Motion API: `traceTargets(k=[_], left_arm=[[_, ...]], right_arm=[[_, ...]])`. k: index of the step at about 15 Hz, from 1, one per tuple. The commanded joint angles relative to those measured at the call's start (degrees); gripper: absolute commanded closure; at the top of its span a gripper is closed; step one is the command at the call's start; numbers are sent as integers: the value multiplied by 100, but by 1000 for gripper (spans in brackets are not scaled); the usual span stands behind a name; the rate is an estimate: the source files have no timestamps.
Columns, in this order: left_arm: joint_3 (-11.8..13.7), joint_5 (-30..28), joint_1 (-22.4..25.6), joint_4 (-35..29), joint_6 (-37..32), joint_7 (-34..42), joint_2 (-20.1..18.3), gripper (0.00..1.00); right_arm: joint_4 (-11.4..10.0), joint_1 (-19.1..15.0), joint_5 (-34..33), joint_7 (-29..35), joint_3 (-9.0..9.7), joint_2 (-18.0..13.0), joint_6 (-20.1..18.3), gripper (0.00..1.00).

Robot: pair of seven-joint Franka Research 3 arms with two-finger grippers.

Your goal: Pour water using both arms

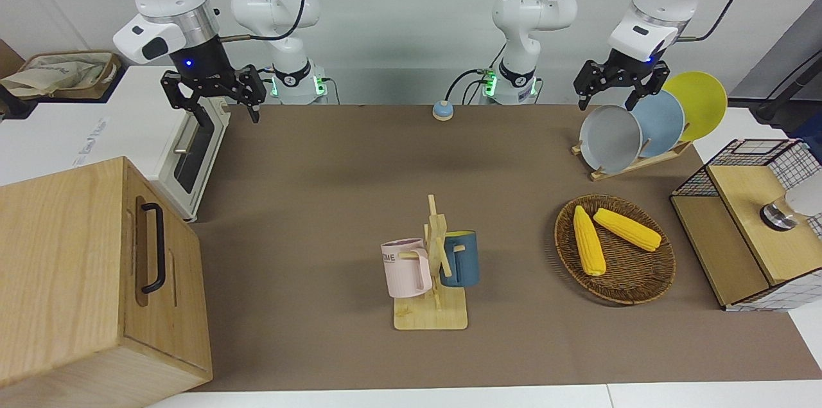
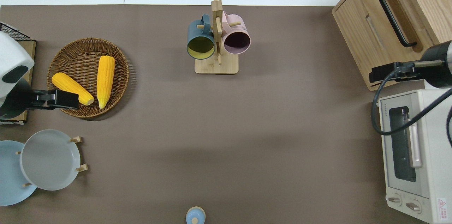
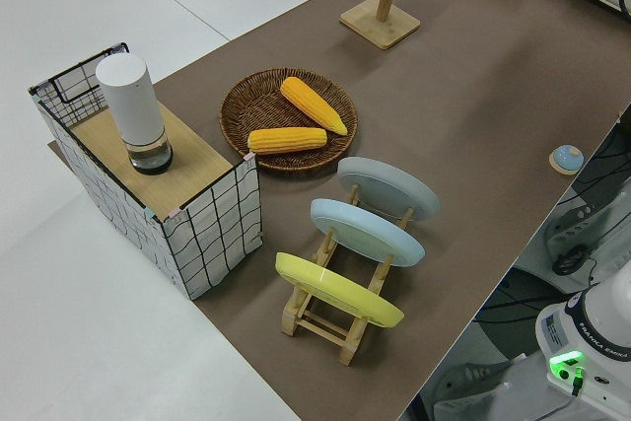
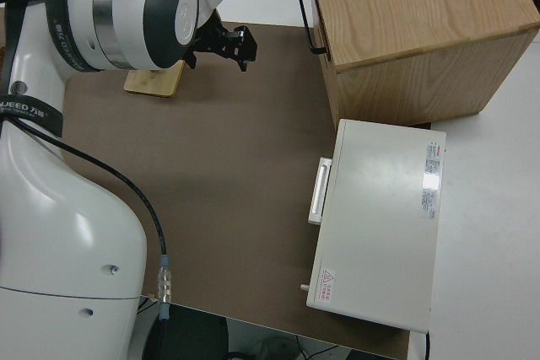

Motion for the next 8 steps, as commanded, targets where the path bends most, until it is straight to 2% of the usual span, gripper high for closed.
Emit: traceTargets(k=[1, 8], left_arm=[[45, 67, -19, 19, -66, 402, -64, 2], [36, 128, -45, 19, -40, 344, -64, 0]], right_arm=[[-123, -109, 173, -81, 51, -91, 133, 17], [-8, -91, 95, -81, 77, -64, 124, 17]])
